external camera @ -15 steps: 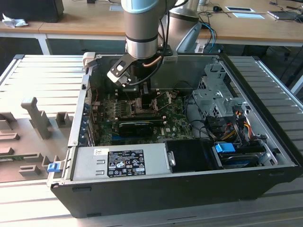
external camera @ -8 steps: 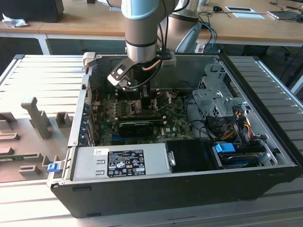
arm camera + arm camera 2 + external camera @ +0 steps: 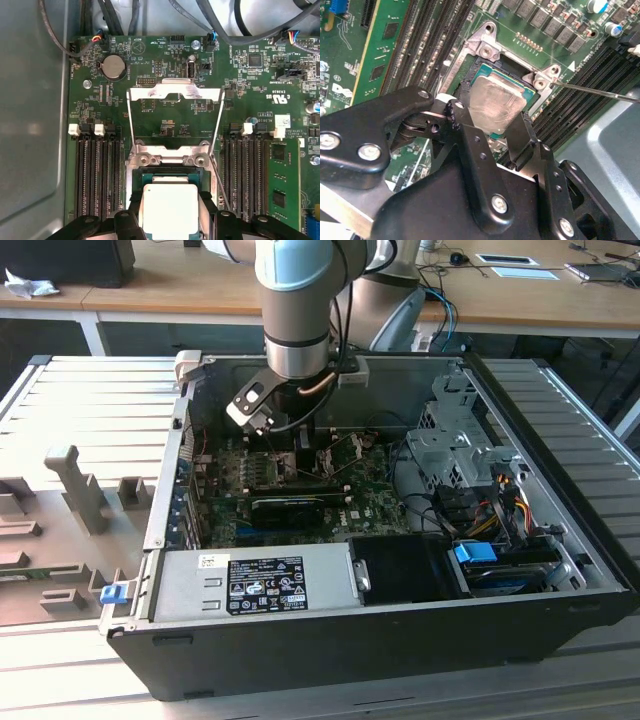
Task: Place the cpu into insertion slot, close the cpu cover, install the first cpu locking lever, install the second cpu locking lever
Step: 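Place the cpu into insertion slot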
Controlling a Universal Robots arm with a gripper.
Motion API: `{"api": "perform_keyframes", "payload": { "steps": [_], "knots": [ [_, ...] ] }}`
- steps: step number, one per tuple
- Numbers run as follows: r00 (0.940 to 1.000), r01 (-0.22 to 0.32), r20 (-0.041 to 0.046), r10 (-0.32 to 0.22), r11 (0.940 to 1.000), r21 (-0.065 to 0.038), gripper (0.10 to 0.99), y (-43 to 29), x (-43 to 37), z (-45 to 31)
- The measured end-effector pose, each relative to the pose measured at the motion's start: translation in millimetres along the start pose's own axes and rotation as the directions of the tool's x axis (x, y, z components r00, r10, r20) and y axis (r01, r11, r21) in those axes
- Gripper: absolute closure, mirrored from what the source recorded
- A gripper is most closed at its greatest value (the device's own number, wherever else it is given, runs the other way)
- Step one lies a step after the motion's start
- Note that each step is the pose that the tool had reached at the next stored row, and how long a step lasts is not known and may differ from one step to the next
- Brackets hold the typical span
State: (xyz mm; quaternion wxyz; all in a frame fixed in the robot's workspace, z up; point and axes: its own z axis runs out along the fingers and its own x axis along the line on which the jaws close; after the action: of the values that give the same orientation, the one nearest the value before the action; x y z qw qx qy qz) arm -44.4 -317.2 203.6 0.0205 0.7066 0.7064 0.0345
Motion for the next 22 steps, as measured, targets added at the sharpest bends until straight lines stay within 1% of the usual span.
{"api": "perform_keyframes", "payload": {
  "steps": [10, 12, 13, 15, 18, 20, 21, 22],
  "knots": [
    [1.0, -0.009, 0.0012, 0.009, 1.0, 0.0, 0.561, 0.9, 0.0, 1.2],
    [1.0, -0.009, 0.0012, 0.009, 1.0, 0.0, 0.545, 0.9, 0.0, 1.3],
    [1.0, -0.009, 0.0011, 0.009, 1.0, 0.0, 0.482, 0.8, 0.0, 1.3],
    [1.0, -0.009, 0.0011, 0.009, 1.0, 0.0, 0.482, 0.9, 0.0, 0.8],
    [1.0, -0.009, 0.0012, 0.009, 1.0, 0.0, 0.482, 1.1, 0.0, -1.8],
    [1.0, -0.009, 0.0011, 0.009, 1.0, 0.0, 0.498, 1.2, 0.1, -3.4],
    [1.0, -0.009, 0.0012, 0.009, 1.0, 0.0, 0.565, 1.3, 0.1, -3.9],
    [1.0, -0.009, 0.0014, 0.009, 1.0, 0.0, 0.565, 1.3, 0.1, -4.4]
  ]
}}
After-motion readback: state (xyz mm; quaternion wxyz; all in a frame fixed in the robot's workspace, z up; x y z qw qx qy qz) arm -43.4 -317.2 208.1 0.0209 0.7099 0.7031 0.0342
